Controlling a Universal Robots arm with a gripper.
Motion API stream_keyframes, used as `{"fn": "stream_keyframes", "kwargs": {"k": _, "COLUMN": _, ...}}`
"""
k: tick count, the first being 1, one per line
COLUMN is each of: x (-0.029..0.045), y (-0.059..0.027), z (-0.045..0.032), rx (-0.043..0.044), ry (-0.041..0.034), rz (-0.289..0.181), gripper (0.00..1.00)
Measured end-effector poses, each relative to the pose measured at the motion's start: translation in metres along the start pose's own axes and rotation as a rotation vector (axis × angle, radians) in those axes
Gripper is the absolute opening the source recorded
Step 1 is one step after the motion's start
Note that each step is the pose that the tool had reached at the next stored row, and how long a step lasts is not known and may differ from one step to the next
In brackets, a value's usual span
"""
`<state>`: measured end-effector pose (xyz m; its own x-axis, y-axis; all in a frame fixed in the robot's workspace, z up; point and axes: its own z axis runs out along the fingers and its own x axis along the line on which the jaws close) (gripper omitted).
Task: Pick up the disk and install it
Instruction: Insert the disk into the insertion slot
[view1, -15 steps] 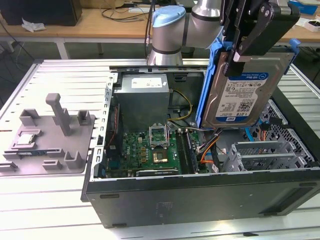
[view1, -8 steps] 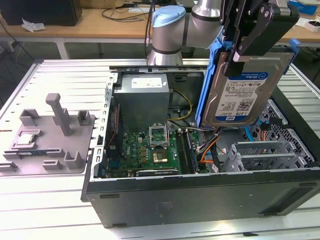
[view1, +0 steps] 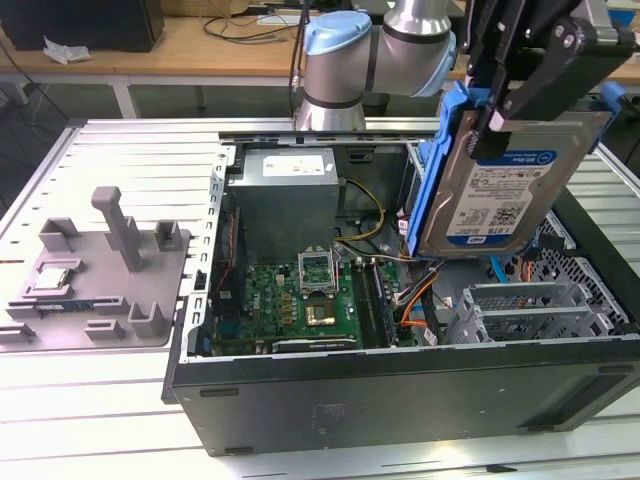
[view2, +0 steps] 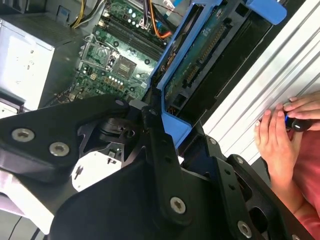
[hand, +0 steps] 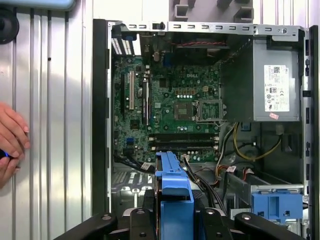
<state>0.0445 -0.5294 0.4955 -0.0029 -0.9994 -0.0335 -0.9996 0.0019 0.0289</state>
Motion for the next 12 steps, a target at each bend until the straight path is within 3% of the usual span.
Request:
{"fn": "stream_keyframes", "kwargs": {"k": 5, "x": 0.0058, "y": -0.0117, "z": -0.0001, "rx": 0.0, "ry": -0.0001, "rz": 0.0, "gripper": 0.36}}
{"fn": "stream_keyframes", "kwargs": {"k": 12, "x": 0.0164, "y": -0.0438, "z": -0.0007, "rx": 0.0, "ry": 0.0, "rz": 0.0, "gripper": 0.36}}
